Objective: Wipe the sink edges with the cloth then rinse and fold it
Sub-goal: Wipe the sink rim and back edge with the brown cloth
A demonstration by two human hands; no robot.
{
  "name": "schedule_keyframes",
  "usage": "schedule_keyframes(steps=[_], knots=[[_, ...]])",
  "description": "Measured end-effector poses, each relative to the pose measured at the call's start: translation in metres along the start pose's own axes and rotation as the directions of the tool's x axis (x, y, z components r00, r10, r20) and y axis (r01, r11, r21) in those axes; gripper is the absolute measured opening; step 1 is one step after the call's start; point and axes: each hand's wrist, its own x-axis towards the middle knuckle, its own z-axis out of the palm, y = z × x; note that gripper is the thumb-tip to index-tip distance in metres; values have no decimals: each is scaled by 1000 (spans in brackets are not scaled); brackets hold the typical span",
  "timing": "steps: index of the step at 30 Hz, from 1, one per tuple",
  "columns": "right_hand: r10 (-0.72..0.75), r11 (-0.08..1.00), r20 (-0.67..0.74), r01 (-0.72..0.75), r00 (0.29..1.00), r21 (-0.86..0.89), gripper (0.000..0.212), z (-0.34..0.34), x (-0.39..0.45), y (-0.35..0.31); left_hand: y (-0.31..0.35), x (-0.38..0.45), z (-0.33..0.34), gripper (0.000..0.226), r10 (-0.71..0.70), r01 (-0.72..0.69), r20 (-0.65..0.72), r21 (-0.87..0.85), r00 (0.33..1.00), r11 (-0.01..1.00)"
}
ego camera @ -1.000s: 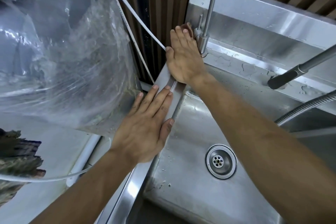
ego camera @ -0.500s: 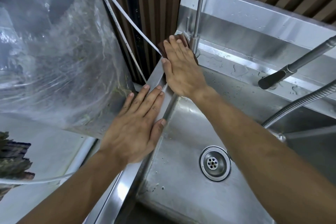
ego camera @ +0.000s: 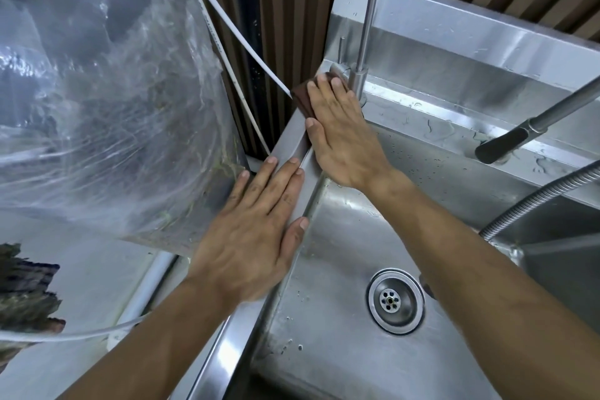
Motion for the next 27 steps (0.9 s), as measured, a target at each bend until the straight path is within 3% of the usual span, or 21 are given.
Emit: schedule_keyframes(steps=[6, 9, 15, 27], knots=[[-125, 984, -27, 121, 992, -134, 59, -7, 7, 9, -1, -2, 1, 64, 6, -6, -8, -3, 1000, 1000], [-84, 995, 1, 84, 996, -45, 59, -1, 12, 10, -1, 0, 1, 64, 7, -7, -14, -5, 1000, 1000], [-68, 983, -96, 83, 993, 166, 45, 0, 15, 15, 1, -1, 1, 65, 3, -3, -16, 22, 1000, 1000], [-134, 984, -261, 161, 956, 83, 35, -13, -9, 17, 1, -2, 2, 63, 13, -10, -47, 52, 999, 999]])
